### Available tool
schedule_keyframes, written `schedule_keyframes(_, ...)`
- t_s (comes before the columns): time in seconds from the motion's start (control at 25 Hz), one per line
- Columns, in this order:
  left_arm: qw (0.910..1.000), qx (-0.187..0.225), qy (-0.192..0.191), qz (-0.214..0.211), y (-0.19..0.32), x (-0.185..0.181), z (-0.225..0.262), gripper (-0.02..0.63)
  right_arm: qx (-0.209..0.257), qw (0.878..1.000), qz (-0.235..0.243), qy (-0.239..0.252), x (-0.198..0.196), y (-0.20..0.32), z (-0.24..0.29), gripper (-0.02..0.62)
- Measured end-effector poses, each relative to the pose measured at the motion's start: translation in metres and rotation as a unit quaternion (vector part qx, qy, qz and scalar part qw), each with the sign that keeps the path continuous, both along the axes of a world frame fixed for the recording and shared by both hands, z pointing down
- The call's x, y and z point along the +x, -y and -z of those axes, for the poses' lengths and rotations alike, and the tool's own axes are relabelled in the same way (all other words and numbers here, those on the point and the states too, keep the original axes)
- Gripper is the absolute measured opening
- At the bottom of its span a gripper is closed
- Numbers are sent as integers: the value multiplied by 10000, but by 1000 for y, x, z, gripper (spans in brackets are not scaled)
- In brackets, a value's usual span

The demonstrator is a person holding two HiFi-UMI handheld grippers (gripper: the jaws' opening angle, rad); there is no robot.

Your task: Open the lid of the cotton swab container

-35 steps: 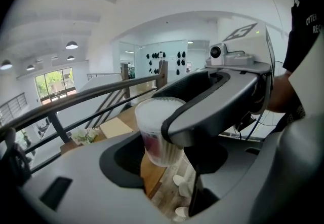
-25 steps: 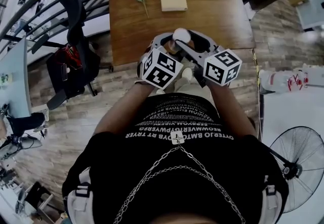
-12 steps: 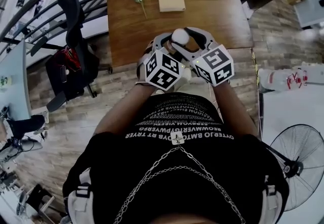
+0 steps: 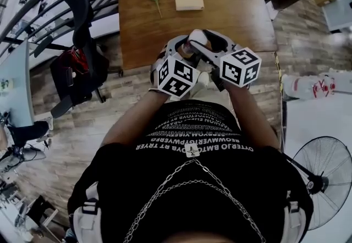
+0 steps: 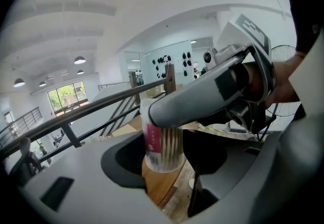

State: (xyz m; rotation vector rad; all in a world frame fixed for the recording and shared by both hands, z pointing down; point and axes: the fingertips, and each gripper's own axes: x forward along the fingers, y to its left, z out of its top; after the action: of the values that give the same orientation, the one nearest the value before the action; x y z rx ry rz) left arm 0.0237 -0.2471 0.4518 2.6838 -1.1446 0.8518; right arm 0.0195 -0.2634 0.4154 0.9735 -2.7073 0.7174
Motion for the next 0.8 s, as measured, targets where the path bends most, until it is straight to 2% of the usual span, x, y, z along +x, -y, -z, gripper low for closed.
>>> schedule_keyframes(0.2,9993,-126,-354,-20,2,4,4,244,281,9973,-440,517,7,4,7,262)
schedule_keyframes(0.32,9978,-224,-625,-43,2,7,8,245,813,9946,-509,401,7,3,14,262)
schedule_keyframes(0.4,9979,-126,-629,-106,2,5,10,245,906,9951,-308,258,5,0,16,265)
schedule_keyframes(0.56,9966,124,-709,-391,0,4,19,245,152,9964,590,586,0,-3,20,288)
schedule_keyframes(0.64,9963,93,-682,-516,-3,6,21,245,44,9946,906,512,-1,-6,21,290)
schedule_keyframes(0.72,9958,20,-682,-607,-5,8,22,245,277,9945,958,333,-1,-6,25,290)
schedule_keyframes(0.8,9951,-91,-766,-618,-5,9,23,245,838,9931,820,102,-1,-7,31,286)
